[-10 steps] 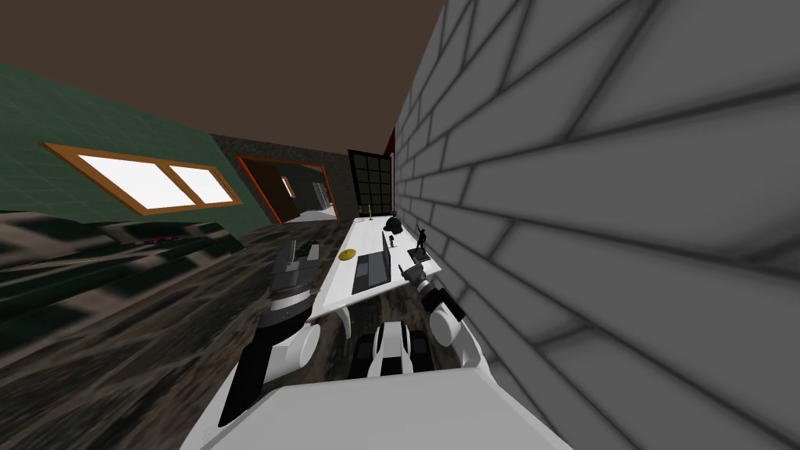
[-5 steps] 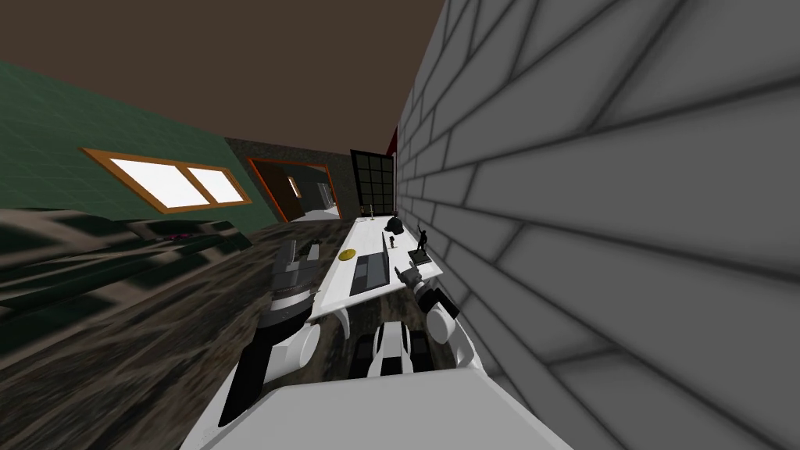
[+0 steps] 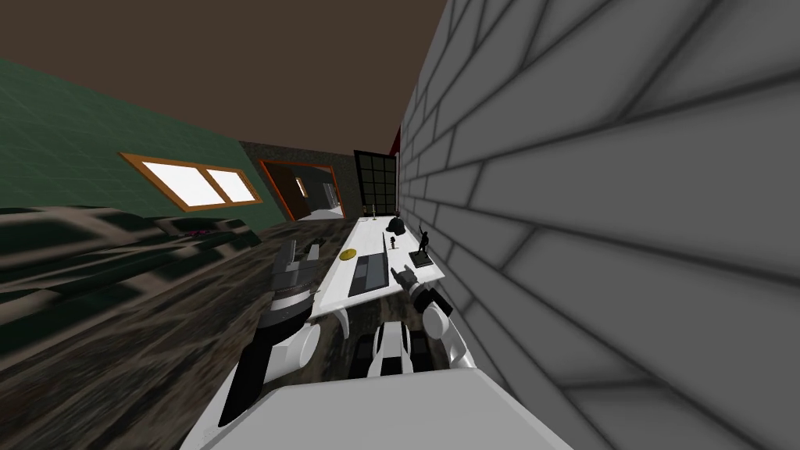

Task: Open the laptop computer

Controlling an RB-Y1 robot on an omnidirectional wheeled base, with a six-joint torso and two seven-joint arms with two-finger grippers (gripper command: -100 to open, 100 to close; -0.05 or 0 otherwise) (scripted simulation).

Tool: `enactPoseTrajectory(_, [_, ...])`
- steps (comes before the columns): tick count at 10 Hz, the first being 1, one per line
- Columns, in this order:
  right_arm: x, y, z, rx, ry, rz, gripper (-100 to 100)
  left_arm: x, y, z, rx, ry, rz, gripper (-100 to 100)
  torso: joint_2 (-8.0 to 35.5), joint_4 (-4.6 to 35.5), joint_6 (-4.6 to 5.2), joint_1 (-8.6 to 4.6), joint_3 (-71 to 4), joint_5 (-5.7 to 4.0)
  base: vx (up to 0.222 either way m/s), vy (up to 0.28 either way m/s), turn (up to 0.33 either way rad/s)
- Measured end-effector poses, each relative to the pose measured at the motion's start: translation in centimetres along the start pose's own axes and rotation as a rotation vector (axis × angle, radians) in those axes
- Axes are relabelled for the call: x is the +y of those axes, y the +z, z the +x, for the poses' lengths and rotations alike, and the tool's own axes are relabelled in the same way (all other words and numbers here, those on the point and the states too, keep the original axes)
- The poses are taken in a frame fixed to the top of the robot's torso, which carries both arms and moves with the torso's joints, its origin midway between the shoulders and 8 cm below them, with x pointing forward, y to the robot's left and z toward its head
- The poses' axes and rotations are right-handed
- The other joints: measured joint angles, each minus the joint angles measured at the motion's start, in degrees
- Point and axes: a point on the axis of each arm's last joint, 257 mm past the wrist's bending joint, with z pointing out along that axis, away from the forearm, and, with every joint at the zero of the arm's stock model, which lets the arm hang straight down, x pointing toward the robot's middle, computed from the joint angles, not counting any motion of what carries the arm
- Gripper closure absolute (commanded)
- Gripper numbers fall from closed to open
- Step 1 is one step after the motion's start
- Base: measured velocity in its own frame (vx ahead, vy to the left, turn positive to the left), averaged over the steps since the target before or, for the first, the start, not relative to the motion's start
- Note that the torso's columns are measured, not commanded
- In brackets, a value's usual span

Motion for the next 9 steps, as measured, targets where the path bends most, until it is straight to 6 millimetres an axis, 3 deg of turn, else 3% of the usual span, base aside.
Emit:
enactPoseTrajectory(5, [-3.2, 2.1, -0.8, -0.001, 0.285, 0.045, -100, 0.0, 0.0, 0.0, 0.000, 0.000, 0.000, 0, -0.03, -0.01, -0.02, -0.02, -0.02, -0.01, 0.019, -0.029, 0.061])
enactPoseTrajectory(9, [-5.8, 3.5, 0.4, 0.029, 0.419, 0.071, -100, 0.0, 0.0, 0.0, 0.000, 0.000, 0.000, 0, -0.04, -0.01, -0.01, -0.03, -0.02, -0.01, 0.006, -0.009, 0.020])
